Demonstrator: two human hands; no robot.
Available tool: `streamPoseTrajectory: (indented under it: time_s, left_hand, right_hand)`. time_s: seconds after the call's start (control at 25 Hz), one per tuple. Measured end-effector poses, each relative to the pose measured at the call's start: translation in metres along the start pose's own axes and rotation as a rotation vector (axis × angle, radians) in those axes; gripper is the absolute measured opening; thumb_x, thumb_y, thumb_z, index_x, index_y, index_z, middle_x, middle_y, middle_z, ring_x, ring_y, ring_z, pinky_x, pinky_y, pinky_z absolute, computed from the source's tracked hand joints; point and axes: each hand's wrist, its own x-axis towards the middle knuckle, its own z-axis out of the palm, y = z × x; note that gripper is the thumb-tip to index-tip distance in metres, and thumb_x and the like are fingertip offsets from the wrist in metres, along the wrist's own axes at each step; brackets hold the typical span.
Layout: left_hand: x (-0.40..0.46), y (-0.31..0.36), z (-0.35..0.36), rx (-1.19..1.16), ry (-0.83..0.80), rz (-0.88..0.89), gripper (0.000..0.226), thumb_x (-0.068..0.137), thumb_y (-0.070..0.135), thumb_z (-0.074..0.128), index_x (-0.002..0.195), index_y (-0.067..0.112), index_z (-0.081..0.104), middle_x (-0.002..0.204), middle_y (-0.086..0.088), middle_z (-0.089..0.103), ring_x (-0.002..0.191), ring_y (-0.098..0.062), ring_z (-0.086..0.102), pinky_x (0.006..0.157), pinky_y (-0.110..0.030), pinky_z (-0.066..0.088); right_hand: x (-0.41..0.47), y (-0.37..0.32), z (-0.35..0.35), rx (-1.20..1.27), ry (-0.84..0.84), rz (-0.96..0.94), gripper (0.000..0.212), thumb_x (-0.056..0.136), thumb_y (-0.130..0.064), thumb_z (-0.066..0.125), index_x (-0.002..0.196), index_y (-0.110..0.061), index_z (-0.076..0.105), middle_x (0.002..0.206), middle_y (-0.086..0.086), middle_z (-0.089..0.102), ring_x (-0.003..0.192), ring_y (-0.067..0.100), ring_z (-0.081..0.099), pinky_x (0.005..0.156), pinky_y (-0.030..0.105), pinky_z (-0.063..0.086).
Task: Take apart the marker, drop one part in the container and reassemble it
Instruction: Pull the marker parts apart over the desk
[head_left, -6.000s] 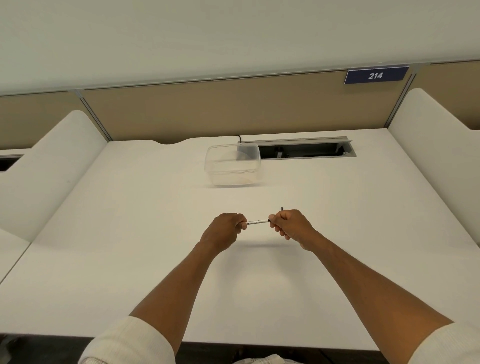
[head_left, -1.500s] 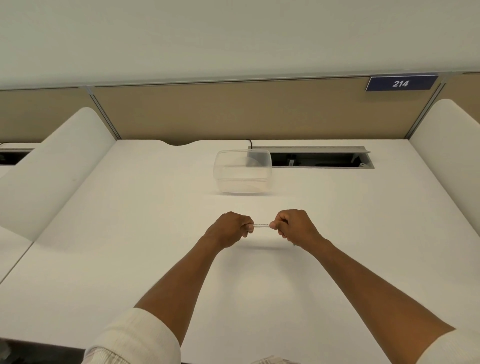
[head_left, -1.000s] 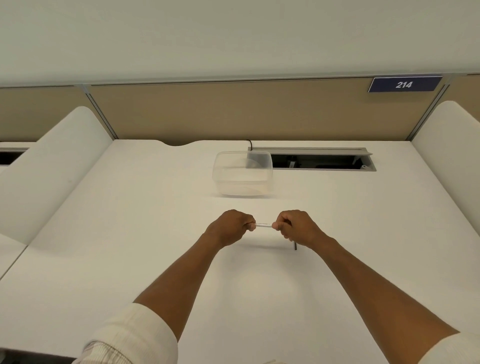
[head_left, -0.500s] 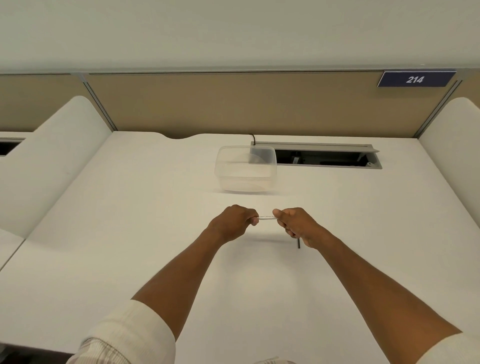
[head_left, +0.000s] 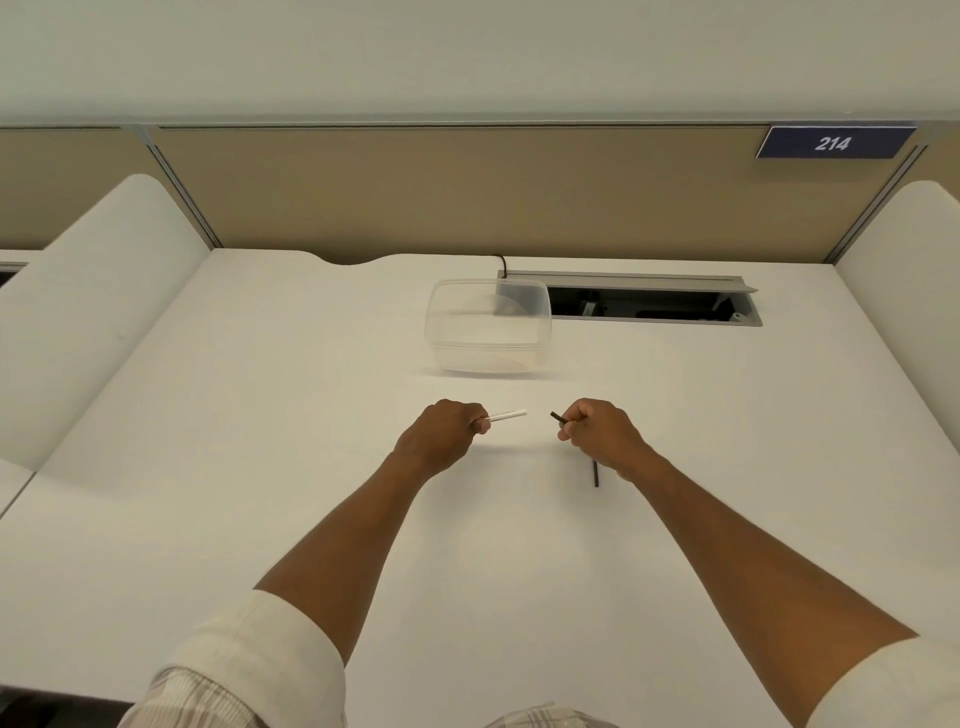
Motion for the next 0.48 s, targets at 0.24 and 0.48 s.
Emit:
streamPoseTrajectory:
  time_s: [0.24,0.48]
  left_hand:
    - [-0.001,0.002,0.010,-0.086,0.007,-0.064,0.022,0.099,0.027,0.043,0.093,0.025,0.064,0.087,0.002,0.064,0.078,-0.022,0.056,0.065,-0.035,0.047]
    - [0.002,-0.004,0.012,-0.086,0.014,-0.056,0.022,0.100,0.028,0.044,0.095,0.020,0.064,0.088,-0.003,0.066,0.079,-0.025,0.058,0.064,-0.036,0.047]
  right_hand:
    - [0.009,-0.002,0.026,-0.164,0.103,0.004,0.007,0.079,-0.008,0.063,0.076,-0.012,0.068,0.078,0.000,0.065,0.075,0.020,0.059,0.057,0.024,0.038]
    - [0.009,0.002,0.048,-0.185,0.198,0.089,0.006,0.074,-0.011,0.059,0.077,-0.016,0.060,0.085,0.003,0.065,0.076,0.026,0.061,0.062,0.029,0.048]
